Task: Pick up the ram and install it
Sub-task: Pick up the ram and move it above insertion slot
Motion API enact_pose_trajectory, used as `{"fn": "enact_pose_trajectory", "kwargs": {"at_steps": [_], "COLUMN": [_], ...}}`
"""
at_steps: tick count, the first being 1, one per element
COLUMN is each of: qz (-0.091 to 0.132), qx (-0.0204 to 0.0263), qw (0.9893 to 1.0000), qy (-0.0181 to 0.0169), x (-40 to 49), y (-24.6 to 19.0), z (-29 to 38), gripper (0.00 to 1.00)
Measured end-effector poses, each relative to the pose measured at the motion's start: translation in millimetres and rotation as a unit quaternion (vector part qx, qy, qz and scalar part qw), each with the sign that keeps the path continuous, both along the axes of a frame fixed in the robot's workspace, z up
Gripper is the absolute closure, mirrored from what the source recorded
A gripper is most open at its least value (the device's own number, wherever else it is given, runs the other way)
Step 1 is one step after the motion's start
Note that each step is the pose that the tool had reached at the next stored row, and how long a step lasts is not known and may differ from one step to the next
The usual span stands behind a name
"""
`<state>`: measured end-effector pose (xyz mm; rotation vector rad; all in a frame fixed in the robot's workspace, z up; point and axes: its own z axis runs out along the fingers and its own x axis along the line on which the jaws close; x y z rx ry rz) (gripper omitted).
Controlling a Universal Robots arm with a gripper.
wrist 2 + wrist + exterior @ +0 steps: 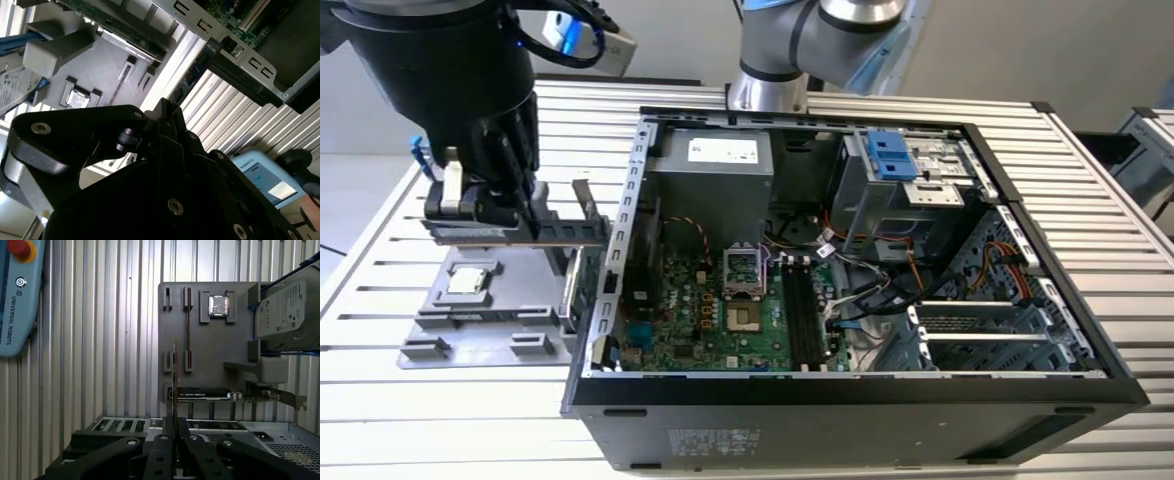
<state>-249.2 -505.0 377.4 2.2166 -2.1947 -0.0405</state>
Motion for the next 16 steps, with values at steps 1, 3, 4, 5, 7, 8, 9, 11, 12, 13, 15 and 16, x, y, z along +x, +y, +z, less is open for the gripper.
{"fn": "enact_pose_trajectory", "kwargs": {"at_steps": [1,3,4,5,7,8,9,11,12,13,15,16], "qz": [0.0,0.0,0.0,0.0,0.0,0.0,0.0,0.0,0.0,0.0,0.0,0.0], "qx": [0.0,0.0,-0.0001,0.0,0.0,0.0,0.0,0.0,0.0,0.0,0.0,0.0], "qw": [1.0,1.0,1.0,1.0,1.0,1.0,1.0,1.0,1.0,1.0,1.0,1.0], "qy": [0.0,0.0,0.0,0.0,0.0,0.0,0.0,0.0,0.0,0.0,0.0,0.0], "x": [1.3,4.0,5.4,6.7,9.4,10.7,12.2,15.0,16.4,17.9,21.5,23.0], "y": [0.0,0.0,0.0,0.0,0.0,0.0,0.0,0.0,0.0,0.0,0.0,0.0], "z": [0.0,0.0,0.0,0.0,0.0,0.0,0.0,0.0,0.0,0.0,0.0,0.0], "gripper": [1.0,1.0,1.0,1.0,1.0,1.0,1.0,1.0,1.0,1.0,1.0,1.0]}}
